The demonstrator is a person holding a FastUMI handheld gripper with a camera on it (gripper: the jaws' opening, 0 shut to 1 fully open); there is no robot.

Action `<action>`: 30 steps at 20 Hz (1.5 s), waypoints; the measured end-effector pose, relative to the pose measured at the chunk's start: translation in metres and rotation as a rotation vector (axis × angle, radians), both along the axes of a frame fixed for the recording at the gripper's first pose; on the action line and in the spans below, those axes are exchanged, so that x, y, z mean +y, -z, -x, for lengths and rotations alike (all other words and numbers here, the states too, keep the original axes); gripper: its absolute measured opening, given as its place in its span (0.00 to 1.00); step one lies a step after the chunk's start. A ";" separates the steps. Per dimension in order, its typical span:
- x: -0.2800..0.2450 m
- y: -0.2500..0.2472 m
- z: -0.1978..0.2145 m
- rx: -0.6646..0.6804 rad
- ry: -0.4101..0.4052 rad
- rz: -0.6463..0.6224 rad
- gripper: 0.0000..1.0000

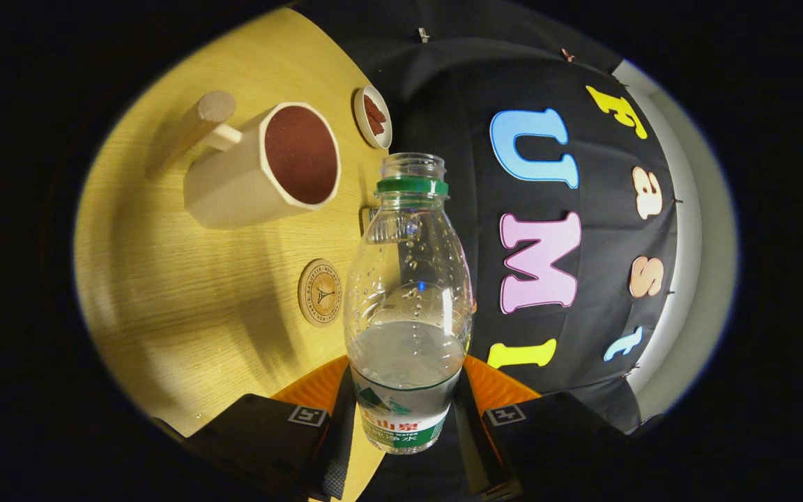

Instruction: Take the bottle from table, then pour the juice into the cup, finally place the bottle on the coaster

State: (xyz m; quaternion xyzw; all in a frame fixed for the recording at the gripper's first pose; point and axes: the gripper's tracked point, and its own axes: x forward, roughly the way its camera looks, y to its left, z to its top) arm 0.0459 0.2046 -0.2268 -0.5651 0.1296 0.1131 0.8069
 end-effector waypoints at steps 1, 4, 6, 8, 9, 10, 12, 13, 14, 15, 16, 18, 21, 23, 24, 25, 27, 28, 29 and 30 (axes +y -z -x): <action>0.001 0.002 0.000 0.005 -0.005 0.011 0.67; 0.003 0.004 -0.002 0.005 -0.028 0.054 0.67; 0.004 0.002 -0.004 -0.006 -0.044 0.077 0.67; 0.004 0.001 -0.006 -0.014 -0.058 0.104 0.67; 0.004 0.000 -0.008 -0.016 -0.063 0.117 0.67; 0.003 0.001 -0.009 -0.016 -0.067 0.130 0.67; 0.003 -0.001 -0.010 -0.018 -0.072 0.148 0.67; 0.003 0.000 -0.009 -0.015 -0.074 0.153 0.67; 0.002 0.002 -0.009 -0.013 -0.078 0.159 0.67; 0.002 0.001 -0.010 -0.016 -0.083 0.168 0.67; 0.003 0.000 -0.011 -0.020 -0.091 0.180 0.67; 0.003 -0.003 -0.010 -0.023 -0.101 0.198 0.67; -0.003 -0.001 -0.013 -0.011 -0.088 0.217 0.67; -0.003 0.001 -0.016 -0.010 -0.087 0.230 0.67; -0.002 0.001 -0.018 -0.013 -0.090 0.239 0.67; 0.000 0.000 -0.019 -0.016 -0.095 0.248 0.67; 0.001 -0.002 -0.019 -0.026 -0.110 0.268 0.67; 0.001 -0.003 -0.021 -0.031 -0.120 0.276 0.67; 0.002 -0.005 -0.021 -0.036 -0.126 0.285 0.67; 0.001 -0.005 -0.023 -0.036 -0.131 0.290 0.67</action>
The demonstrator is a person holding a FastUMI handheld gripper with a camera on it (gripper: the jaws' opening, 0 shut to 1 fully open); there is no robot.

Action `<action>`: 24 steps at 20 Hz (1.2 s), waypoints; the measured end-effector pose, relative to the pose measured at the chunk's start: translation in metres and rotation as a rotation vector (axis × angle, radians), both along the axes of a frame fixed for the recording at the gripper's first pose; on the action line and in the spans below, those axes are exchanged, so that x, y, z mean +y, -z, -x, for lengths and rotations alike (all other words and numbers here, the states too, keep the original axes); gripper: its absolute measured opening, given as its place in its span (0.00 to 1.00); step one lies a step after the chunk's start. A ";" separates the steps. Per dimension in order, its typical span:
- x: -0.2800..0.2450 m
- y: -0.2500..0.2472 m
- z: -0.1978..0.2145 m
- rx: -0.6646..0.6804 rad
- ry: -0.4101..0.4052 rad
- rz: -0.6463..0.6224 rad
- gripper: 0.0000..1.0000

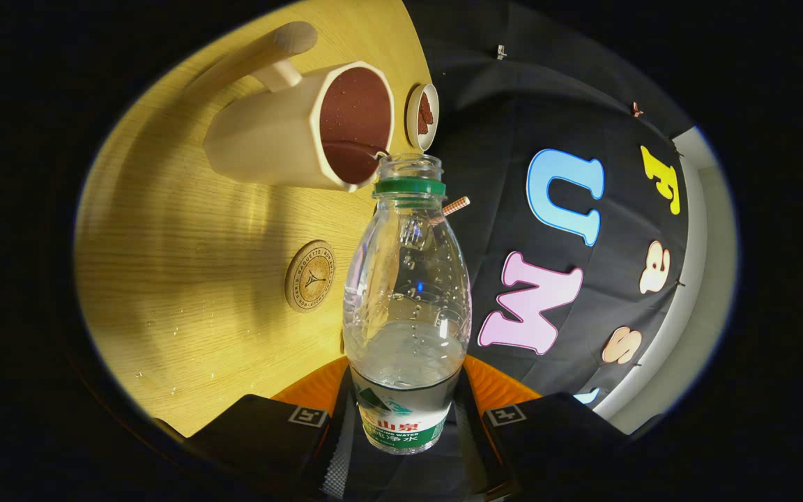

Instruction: Take the bottle from table, then pour the juice into the cup, finally place the bottle on the coaster

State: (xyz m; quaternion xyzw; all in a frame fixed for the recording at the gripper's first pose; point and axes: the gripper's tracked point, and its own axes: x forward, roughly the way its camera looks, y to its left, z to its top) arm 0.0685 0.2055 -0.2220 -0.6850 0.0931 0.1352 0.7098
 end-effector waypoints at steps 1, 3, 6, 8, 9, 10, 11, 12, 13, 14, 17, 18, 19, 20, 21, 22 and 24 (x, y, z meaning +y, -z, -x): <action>-0.001 -0.001 0.000 -0.002 0.000 0.003 0.67; -0.003 -0.001 -0.002 -0.004 0.002 0.006 0.67; -0.001 -0.004 -0.005 -0.016 -0.006 0.018 0.67; -0.002 -0.005 -0.010 -0.025 -0.011 0.024 0.67; -0.003 -0.005 -0.010 -0.026 -0.013 0.026 0.67; -0.002 -0.005 -0.010 -0.029 -0.015 0.029 0.67; -0.002 -0.006 -0.010 -0.032 -0.018 0.032 0.67; -0.003 -0.006 -0.012 -0.036 -0.021 0.037 0.67; -0.002 -0.007 -0.012 -0.040 -0.024 0.043 0.67; -0.002 -0.008 -0.013 -0.042 -0.028 0.048 0.67; -0.002 -0.008 -0.013 -0.053 -0.039 0.064 0.67; -0.002 -0.008 -0.014 -0.055 -0.043 0.068 0.67; 0.000 -0.011 -0.013 -0.059 -0.046 0.073 0.67; 0.000 -0.011 -0.015 -0.060 -0.049 0.077 0.67; 0.000 -0.011 -0.014 -0.060 -0.051 0.080 0.67; 0.000 -0.011 -0.016 -0.061 -0.053 0.083 0.67; 0.001 -0.012 -0.014 -0.066 -0.060 0.092 0.67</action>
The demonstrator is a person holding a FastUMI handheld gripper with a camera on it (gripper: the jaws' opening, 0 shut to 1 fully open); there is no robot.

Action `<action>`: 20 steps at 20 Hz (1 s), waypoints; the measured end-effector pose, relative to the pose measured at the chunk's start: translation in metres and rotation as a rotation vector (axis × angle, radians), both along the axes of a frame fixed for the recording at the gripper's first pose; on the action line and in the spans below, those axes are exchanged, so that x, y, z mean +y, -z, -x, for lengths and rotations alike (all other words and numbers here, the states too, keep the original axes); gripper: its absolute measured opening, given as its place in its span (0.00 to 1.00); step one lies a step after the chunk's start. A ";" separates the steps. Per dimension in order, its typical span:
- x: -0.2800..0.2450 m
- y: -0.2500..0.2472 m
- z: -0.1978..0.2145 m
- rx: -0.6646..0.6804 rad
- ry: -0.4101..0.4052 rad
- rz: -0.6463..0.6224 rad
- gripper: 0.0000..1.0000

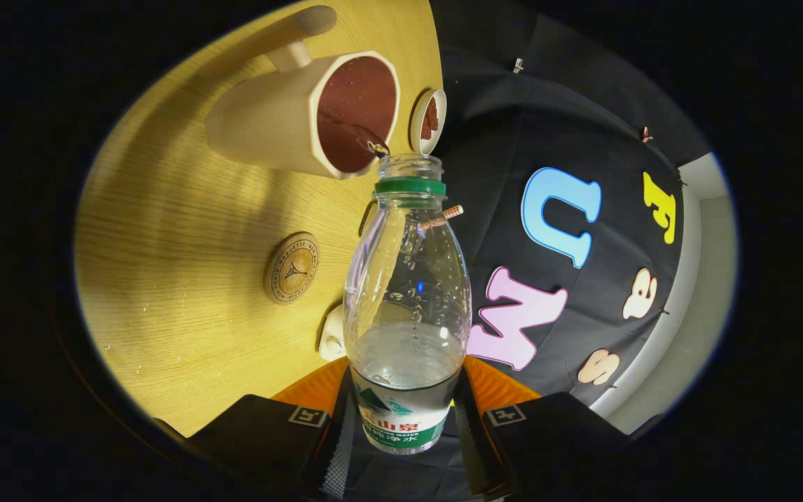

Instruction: Take the bottle from table, then pour the juice into the cup, finally place the bottle on the coaster

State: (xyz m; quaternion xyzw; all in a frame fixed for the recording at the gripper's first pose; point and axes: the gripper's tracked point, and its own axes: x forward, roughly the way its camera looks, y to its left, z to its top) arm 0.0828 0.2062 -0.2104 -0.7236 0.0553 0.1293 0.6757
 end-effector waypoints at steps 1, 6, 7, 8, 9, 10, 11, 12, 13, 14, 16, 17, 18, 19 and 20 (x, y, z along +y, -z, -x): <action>0.000 -0.001 0.001 -0.002 -0.005 0.004 0.67; -0.002 -0.002 -0.001 -0.014 -0.022 0.045 0.67; -0.003 -0.002 0.000 -0.014 -0.023 0.050 0.67; -0.002 -0.002 0.001 -0.014 -0.024 0.055 0.67; -0.002 -0.003 0.001 -0.015 -0.026 0.060 0.67; -0.001 -0.004 0.002 -0.016 -0.028 0.065 0.67; -0.001 -0.005 0.002 -0.018 -0.031 0.069 0.67; -0.001 -0.006 0.001 -0.021 -0.034 0.073 0.67; -0.001 -0.005 0.001 -0.021 -0.037 0.077 0.67; -0.001 -0.006 0.001 -0.025 -0.040 0.085 0.67; 0.000 -0.008 0.000 -0.033 -0.051 0.106 0.67; 0.001 -0.008 0.000 -0.034 -0.058 0.112 0.67; 0.001 -0.008 0.000 -0.036 -0.064 0.118 0.67; 0.003 -0.009 0.002 -0.039 -0.071 0.123 0.67; 0.003 -0.010 0.003 -0.041 -0.076 0.126 0.67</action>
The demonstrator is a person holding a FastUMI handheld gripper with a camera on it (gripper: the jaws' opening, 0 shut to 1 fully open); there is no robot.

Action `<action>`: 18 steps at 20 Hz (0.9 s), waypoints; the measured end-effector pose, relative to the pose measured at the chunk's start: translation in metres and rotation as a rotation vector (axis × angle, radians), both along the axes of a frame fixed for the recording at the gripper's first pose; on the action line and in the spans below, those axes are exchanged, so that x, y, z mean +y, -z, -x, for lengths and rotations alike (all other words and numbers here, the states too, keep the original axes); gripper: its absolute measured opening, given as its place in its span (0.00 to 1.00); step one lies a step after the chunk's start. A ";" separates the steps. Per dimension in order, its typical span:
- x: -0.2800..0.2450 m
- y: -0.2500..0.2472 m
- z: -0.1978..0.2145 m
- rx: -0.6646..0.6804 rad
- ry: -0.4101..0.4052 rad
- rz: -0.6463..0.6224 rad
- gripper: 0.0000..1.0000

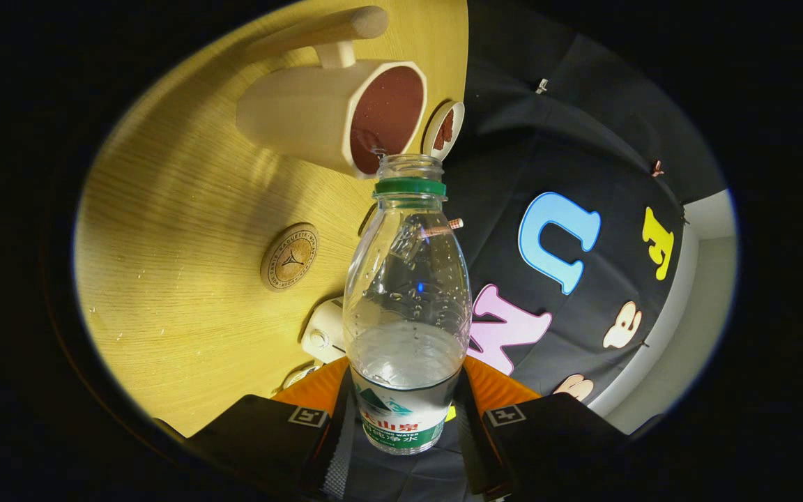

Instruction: Take the bottle from table, then pour the juice into the cup, finally place the bottle on the coaster

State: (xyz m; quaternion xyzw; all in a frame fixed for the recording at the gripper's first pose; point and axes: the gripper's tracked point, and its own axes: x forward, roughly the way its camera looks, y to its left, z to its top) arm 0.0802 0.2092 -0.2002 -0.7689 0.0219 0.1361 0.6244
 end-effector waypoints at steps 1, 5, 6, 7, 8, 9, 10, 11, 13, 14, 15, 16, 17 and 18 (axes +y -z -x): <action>0.000 0.001 -0.001 -0.002 -0.005 0.003 0.67; 0.000 -0.003 -0.004 -0.021 -0.016 0.021 0.67; 0.000 -0.005 -0.004 -0.027 -0.015 0.025 0.67; -0.001 -0.006 -0.004 -0.032 -0.010 0.030 0.67; 0.000 -0.006 -0.003 -0.033 -0.009 0.031 0.67; 0.000 -0.008 -0.006 -0.037 -0.011 0.033 0.67; 0.002 -0.009 -0.007 -0.042 -0.019 0.040 0.67; 0.005 -0.013 -0.008 -0.050 -0.030 0.049 0.67; 0.010 -0.017 -0.010 -0.060 -0.051 0.065 0.67; 0.011 -0.018 -0.008 -0.060 -0.056 0.067 0.67; 0.010 -0.018 -0.008 -0.061 -0.057 0.070 0.67; 0.010 -0.018 -0.007 -0.062 -0.057 0.073 0.67; 0.010 -0.021 -0.007 -0.064 -0.059 0.074 0.67; 0.010 -0.022 -0.007 -0.067 -0.060 0.074 0.67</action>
